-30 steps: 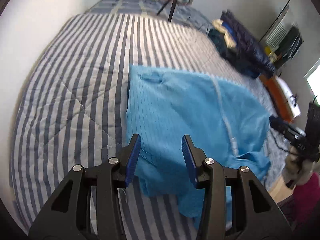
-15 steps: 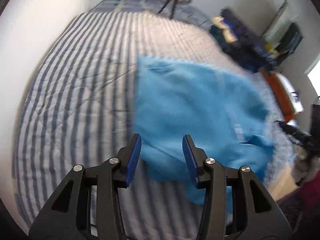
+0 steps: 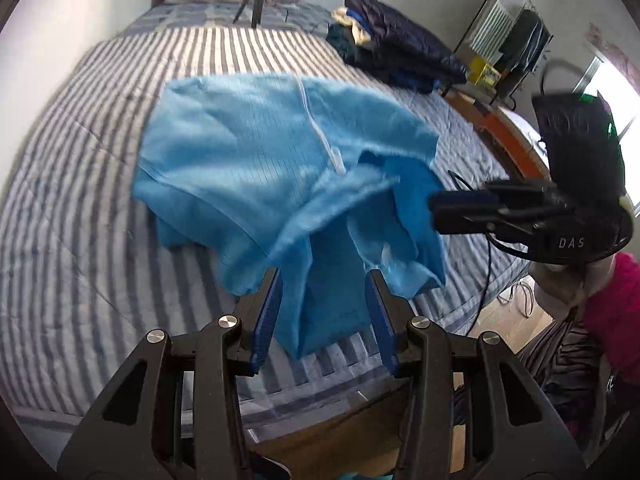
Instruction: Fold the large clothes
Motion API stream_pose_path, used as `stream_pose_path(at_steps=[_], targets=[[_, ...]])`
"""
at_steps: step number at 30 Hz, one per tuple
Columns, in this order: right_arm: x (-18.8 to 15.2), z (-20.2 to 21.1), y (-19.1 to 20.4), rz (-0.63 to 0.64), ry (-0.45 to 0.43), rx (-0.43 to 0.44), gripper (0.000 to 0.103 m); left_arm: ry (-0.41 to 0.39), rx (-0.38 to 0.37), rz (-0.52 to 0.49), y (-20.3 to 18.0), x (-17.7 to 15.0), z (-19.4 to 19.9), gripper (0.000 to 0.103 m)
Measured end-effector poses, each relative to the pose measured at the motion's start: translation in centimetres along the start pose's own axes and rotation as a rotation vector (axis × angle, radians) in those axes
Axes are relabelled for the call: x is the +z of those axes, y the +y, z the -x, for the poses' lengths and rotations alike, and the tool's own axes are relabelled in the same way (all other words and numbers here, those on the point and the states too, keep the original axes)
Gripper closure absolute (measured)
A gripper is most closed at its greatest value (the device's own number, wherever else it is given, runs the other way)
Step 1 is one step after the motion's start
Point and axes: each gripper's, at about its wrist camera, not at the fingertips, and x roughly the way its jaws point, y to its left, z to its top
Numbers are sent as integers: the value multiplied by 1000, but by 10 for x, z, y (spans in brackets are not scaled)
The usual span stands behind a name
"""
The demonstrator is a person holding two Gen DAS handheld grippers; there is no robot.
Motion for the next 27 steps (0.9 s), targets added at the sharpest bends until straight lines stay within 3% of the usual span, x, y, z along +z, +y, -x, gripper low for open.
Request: stream_pose_path(at_steps=[2, 6, 13, 19, 21, 22, 27], targets=[[7, -16, 0, -3, 21, 8, 81, 7, 37, -8, 0, 1, -12, 58], [32, -39, 9, 4, 15, 19, 82, 14, 37, 7, 3, 4, -20, 59], [69, -84, 3, -26, 36, -52, 82, 5, 107, -76, -10, 11, -30, 66], [72, -82, -10, -112, 27, -47, 82, 48, 200, -169, -14, 14, -60, 66], [66, -70, -15, -154, 16, -14, 82, 52, 228, -189, -14, 13, -66, 80], [64, -66, -18, -168, 11, 2, 82, 56, 236, -185, -12, 11, -67, 94], [50, -50, -22, -216, 16, 57, 82, 31, 190, -151, -4, 17, -59, 100]])
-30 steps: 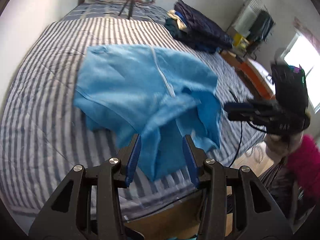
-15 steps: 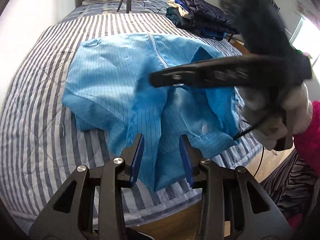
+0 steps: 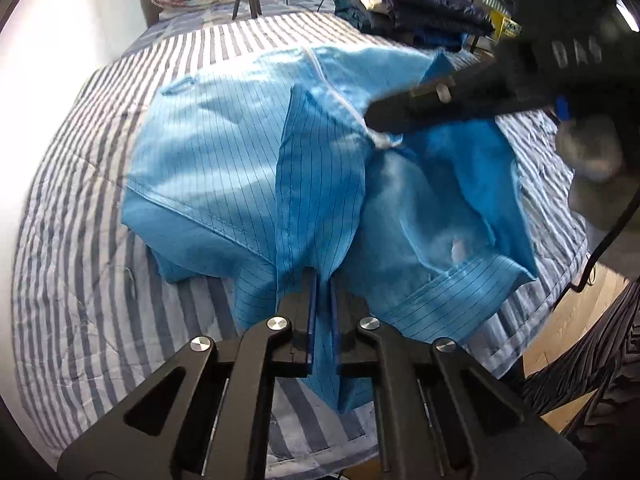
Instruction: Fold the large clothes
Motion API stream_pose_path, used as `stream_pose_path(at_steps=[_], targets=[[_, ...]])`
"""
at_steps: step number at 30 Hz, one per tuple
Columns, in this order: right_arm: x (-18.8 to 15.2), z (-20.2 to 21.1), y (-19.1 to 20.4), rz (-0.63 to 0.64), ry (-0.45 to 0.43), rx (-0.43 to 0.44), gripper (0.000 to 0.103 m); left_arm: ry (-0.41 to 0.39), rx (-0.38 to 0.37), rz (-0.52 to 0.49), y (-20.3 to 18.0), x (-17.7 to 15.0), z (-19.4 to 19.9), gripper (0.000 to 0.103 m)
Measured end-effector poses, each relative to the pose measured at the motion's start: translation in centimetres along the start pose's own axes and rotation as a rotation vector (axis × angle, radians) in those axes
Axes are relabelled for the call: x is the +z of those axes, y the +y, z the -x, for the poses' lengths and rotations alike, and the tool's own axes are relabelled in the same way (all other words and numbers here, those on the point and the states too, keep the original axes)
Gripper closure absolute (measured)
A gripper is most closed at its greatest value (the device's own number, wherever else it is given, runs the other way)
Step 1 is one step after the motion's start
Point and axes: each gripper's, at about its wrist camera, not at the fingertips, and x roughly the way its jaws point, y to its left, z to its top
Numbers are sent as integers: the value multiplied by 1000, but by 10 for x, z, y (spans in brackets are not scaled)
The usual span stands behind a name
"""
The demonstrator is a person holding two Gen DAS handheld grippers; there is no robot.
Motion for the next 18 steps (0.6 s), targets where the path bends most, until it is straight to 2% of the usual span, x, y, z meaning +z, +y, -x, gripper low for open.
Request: stream_pose_path(at_steps=[7, 10, 11, 12, 14, 16, 18], targets=[[-8, -24, -3, -91, 70, 30, 81, -35, -17, -1, 3, -4, 15, 103], [-7, -34, -7, -142, 56, 53, 82, -44, -24, -8, 3, -4, 20, 103], [-6, -35, -8, -153, 46, 59, 86, -46, -24, -10, 2, -6, 21, 103], [-4, -35, -8, -158, 28, 53, 99, -43, -19, -13, 2, -7, 20, 103], [-2, -38, -6, -154, 26, 8, 99, -24, -13, -15, 2, -11, 17, 103], [-2, -35, -3, -130, 28, 4, 99, -4, -22, -7, 4, -13, 15, 103], [-3, -23, 5, -92, 21, 17, 98, -17, -28, 2, 4, -12, 20, 103]])
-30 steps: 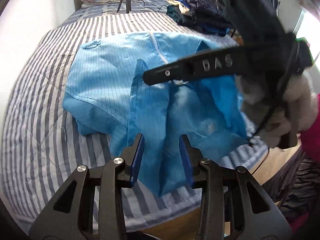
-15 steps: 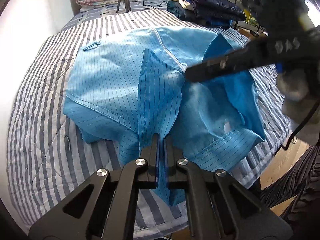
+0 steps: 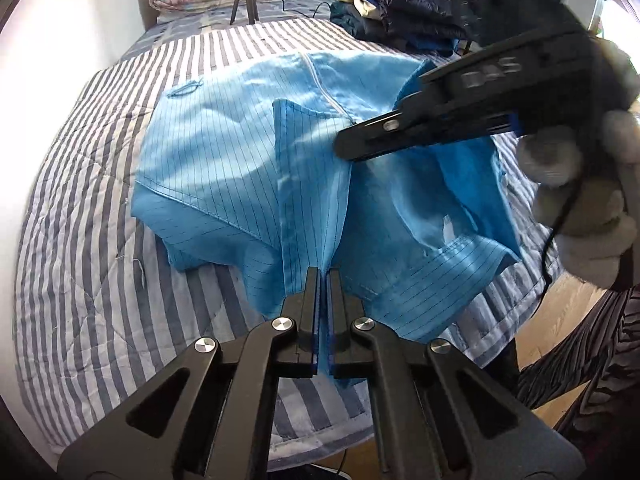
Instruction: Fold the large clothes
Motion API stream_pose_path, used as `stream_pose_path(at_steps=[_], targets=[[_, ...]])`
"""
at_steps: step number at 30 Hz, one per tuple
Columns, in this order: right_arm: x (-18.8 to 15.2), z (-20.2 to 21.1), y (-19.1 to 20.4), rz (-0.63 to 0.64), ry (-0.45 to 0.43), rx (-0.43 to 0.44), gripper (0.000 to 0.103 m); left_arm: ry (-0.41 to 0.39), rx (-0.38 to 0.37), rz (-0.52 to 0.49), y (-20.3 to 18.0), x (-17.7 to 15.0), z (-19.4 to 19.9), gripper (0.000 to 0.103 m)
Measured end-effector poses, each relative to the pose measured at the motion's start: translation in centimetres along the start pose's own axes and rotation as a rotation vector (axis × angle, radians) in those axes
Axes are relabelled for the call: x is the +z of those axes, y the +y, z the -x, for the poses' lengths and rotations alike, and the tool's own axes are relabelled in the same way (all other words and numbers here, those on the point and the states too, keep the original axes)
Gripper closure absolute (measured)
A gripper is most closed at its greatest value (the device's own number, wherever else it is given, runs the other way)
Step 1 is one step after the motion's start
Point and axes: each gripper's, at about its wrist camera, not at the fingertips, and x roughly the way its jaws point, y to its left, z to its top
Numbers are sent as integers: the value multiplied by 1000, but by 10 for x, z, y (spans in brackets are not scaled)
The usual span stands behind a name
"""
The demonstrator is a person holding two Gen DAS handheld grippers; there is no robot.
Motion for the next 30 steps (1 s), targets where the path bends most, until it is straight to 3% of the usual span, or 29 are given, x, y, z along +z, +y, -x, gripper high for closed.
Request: stream_pose_path(at_steps=[3, 6, 8, 12, 15, 19, 24, 28, 29, 30], targets=[[-6, 30, 8, 37, -30, 66, 98, -26, -49, 28, -1, 0, 14, 103], [-16, 62, 9, 74, -88, 45, 98, -55, -119, 43, -8, 1, 28, 102], [-25, 83, 6, 102, -128, -6, 97, -60, -157, 42, -17, 2, 31, 94], [-40, 104, -14, 107, -164, -96, 72, -50, -213, 0, -46, 6, 26, 72], [-47, 103, -31, 76, -162, -98, 72, -20, -271, 29, -58, 16, 12, 71], [-46, 104, -46, 58, -139, -60, 72, 31, -356, 140, -62, 26, -11, 71], [-36, 84, -50, 54, -100, -25, 72, 65, -446, 348, -45, 31, -37, 71], [-22, 52, -71, -12, -50, 3, 72, 72, -473, 428, -33, 29, -45, 71], [-21, 47, -77, -38, -40, 19, 73, 72, -473, 432, -32, 30, -46, 71], [-20, 40, -86, -79, -25, 70, 91, 72, -475, 435, -31, 30, -47, 71]])
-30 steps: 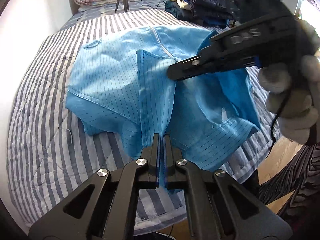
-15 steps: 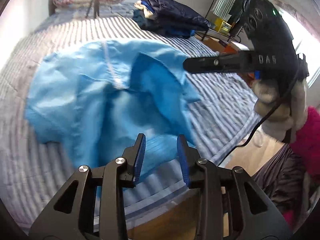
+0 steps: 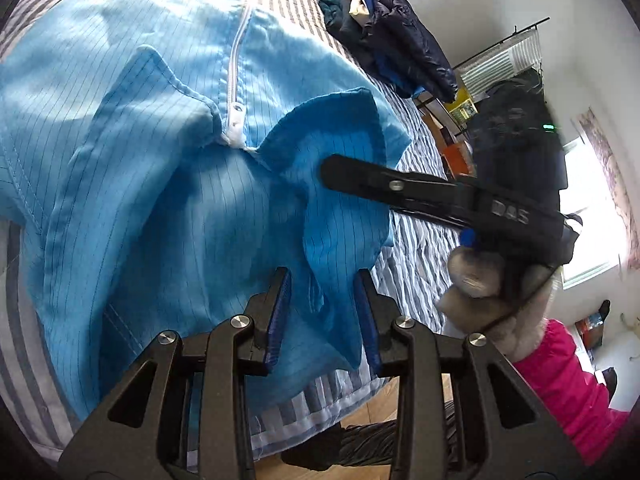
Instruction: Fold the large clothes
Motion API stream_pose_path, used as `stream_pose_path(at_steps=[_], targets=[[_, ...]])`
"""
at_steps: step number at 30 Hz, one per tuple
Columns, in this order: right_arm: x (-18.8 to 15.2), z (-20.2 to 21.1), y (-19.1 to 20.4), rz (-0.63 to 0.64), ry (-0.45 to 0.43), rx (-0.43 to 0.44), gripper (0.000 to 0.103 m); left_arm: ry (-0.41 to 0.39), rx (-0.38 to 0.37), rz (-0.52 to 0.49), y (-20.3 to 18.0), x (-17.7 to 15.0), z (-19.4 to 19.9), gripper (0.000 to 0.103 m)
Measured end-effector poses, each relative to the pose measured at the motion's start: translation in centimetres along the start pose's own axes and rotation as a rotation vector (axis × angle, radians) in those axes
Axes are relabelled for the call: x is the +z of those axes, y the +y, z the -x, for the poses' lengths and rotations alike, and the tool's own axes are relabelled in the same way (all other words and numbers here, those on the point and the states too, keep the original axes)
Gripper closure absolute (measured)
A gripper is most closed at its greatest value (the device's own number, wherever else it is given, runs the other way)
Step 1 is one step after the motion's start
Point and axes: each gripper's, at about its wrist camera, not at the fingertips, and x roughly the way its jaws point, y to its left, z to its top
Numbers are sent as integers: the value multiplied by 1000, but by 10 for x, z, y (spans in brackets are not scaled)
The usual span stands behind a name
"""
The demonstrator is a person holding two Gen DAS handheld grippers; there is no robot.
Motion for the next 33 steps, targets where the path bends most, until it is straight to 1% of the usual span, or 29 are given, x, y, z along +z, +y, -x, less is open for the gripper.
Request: stream_pose_path(at_steps=[1, 4, 6, 7, 8, 9, 10, 13, 16, 18, 21, 22, 23, 25, 26, 28, 30, 33], targets=[[0, -3, -6, -28, 8, 49, 99, 0, -3, 6, 1, 1, -1, 71], [-3, 2, -20, -114, -15, 148, 100, -1, -23, 27, 6, 6, -8, 71], [-5, 7, -24, -149, -32, 212, 100, 3, -51, 50, 9, 8, -15, 71], [-6, 10, -25, -160, -37, 236, 100, 5, -65, 53, 10, 8, -18, 73], [-7, 11, -26, -170, -43, 254, 100, 4, -77, 44, 8, 9, -21, 91], [-8, 11, -26, -176, -41, 260, 100, 1, -71, 28, 5, 10, -22, 101], [-8, 11, -25, -173, -35, 256, 100, -11, -55, 10, 3, 10, -22, 102], [-5, 11, -15, -101, -23, 183, 100, -32, -43, -11, -2, 12, -19, 103], [3, 16, 0, -9, -44, 39, 100, -56, -25, -32, -5, 6, -8, 103], [8, 16, 8, 33, -57, -5, 100, -69, -9, -60, -9, 5, -4, 103], [13, 8, 14, 60, -59, -15, 100, -86, 17, -110, -17, 2, 4, 103], [14, 5, 17, 75, -58, -38, 100, -93, 26, -131, -20, 1, 7, 103], [14, 1, 21, 100, -56, -94, 100, -94, 30, -145, -22, 1, 7, 103], [19, -13, 24, 115, -53, -205, 100, -86, 40, -167, -25, -1, 6, 103], [21, -18, 21, 103, -57, -238, 100, -82, 50, -178, -26, -2, 4, 103], [25, -19, 18, 82, -77, -262, 100, -70, 63, -194, -27, -5, -1, 103], [27, -20, 20, 107, -82, -335, 100, -44, 63, -192, -25, -6, -5, 103], [26, -3, 27, 124, -108, -329, 100, -2, 70, -168, -21, -5, 2, 103]])
